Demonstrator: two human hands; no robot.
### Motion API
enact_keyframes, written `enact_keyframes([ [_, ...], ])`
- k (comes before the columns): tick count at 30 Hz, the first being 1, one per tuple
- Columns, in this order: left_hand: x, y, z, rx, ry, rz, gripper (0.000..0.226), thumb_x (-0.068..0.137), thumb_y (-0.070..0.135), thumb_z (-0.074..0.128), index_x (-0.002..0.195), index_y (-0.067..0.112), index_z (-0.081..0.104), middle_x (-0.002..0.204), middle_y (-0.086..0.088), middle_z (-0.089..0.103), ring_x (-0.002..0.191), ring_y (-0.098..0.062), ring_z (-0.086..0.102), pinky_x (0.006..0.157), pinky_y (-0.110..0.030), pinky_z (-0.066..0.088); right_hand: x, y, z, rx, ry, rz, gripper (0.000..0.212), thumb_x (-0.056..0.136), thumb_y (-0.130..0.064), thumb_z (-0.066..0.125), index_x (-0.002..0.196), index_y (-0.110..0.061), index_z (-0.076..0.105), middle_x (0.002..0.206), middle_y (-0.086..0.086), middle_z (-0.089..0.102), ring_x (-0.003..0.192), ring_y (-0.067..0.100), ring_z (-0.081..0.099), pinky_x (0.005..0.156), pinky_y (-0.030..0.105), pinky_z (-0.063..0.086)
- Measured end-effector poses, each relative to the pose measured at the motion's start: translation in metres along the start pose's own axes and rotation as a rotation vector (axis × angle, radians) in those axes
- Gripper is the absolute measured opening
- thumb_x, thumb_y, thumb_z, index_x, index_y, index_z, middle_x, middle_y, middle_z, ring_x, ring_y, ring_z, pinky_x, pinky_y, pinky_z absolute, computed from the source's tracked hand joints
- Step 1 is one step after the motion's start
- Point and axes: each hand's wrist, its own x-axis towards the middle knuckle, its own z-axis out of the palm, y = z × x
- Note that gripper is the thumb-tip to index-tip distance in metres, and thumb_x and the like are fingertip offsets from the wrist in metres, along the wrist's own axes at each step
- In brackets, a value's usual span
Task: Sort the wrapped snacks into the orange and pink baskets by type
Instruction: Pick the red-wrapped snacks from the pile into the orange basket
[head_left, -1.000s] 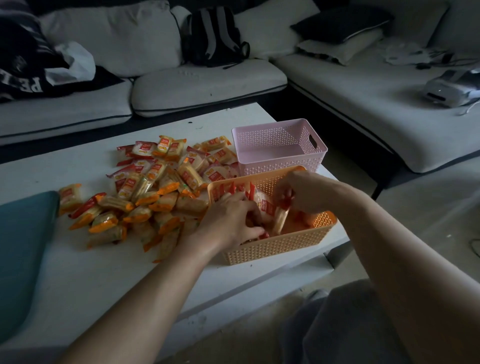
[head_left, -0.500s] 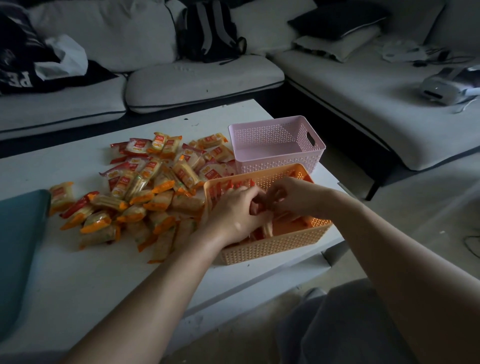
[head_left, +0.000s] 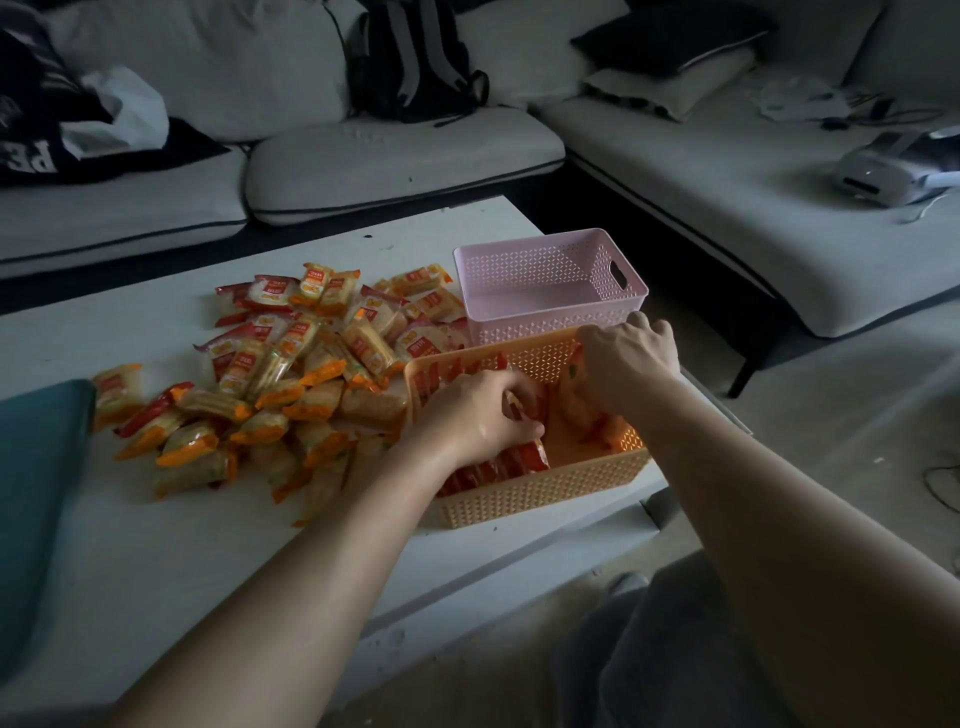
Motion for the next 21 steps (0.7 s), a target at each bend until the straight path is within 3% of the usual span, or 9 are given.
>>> enact_keyframes([
  [3,-0.001,0.011,0.005,0.232,0.025,0.012,0.021,0.090,0.055,0.065,0.102,0.037,0.064,0.105,0.010,0.071,0.102,-0.017,0.065,0.092,-0.040,0.051,0.000,-0.003,-0.001,0.068,0.010,0.034,0.006,0.089,-0.022,0.060,0.090,-0.022,0.054,0.085,-0.001,0.056,0.108,0.025,0.053,0.097,0.046,0.031],
  [5,0.000,0.011,0.009,0.296,0.030,0.018,0.019,0.089,0.055,0.066,0.094,0.036,0.065,0.100,0.010,0.073,0.098,-0.015,0.067,0.092,-0.039,0.051,0.000,-0.005,-0.004,0.103,0.013,0.044,0.006,0.088,-0.023,0.060,0.086,-0.021,0.054,0.079,-0.003,0.053,0.103,0.025,0.052,0.097,0.048,0.029],
  [8,0.001,0.005,0.014,0.316,0.072,0.060,0.024,0.085,0.057,0.068,0.094,0.036,0.065,0.100,0.014,0.071,0.097,-0.011,0.066,0.089,-0.036,0.053,0.000,-0.007,-0.010,0.177,0.018,0.034,0.017,0.090,-0.034,0.059,0.100,-0.022,0.064,0.096,0.000,0.063,0.100,0.023,0.054,0.097,0.048,0.035],
  [11,0.003,-0.002,0.011,0.246,0.279,0.074,0.030,0.093,0.059,0.057,0.102,0.031,0.061,0.104,0.010,0.062,0.094,-0.011,0.059,0.075,-0.031,0.047,-0.003,-0.007,-0.017,0.408,-0.034,0.017,0.031,0.089,-0.034,0.064,0.113,-0.016,0.064,0.105,0.005,0.065,0.092,0.022,0.062,0.080,0.039,0.055],
  [13,0.008,-0.007,0.008,0.235,0.371,0.045,0.039,0.100,0.058,0.045,0.109,0.024,0.060,0.105,0.005,0.065,0.092,-0.016,0.063,0.074,-0.031,0.042,-0.004,-0.008,-0.016,0.470,-0.036,0.025,0.030,0.090,-0.038,0.066,0.104,-0.011,0.062,0.093,0.006,0.064,0.081,0.022,0.063,0.064,0.035,0.054],
  [15,0.013,-0.007,0.008,0.299,0.405,0.003,0.038,0.100,0.055,0.046,0.111,0.021,0.060,0.104,0.002,0.070,0.092,-0.019,0.067,0.072,-0.033,0.042,-0.005,-0.013,-0.012,0.460,-0.031,0.066,0.037,0.090,-0.047,0.067,0.094,-0.011,0.061,0.084,0.005,0.062,0.072,0.021,0.061,0.054,0.032,0.048],
  [18,0.022,0.006,0.011,0.351,0.327,-0.100,0.025,0.099,0.034,0.057,0.118,0.016,0.057,0.114,-0.008,0.070,0.102,-0.027,0.067,0.070,-0.037,0.043,-0.010,-0.024,-0.008,0.392,-0.059,0.083,0.029,0.087,-0.030,0.072,0.086,-0.005,0.057,0.086,0.009,0.062,0.065,0.020,0.056,0.051,0.031,0.045],
  [21,0.034,0.014,0.016,0.398,0.233,-0.167,0.027,0.098,0.018,0.054,0.124,0.009,0.050,0.120,-0.017,0.067,0.108,-0.036,0.066,0.077,-0.040,0.047,-0.018,-0.039,-0.004,0.339,-0.147,0.023,0.019,0.086,-0.021,0.075,0.088,-0.012,0.058,0.079,0.003,0.058,0.064,0.018,0.055,0.053,0.028,0.042],
])
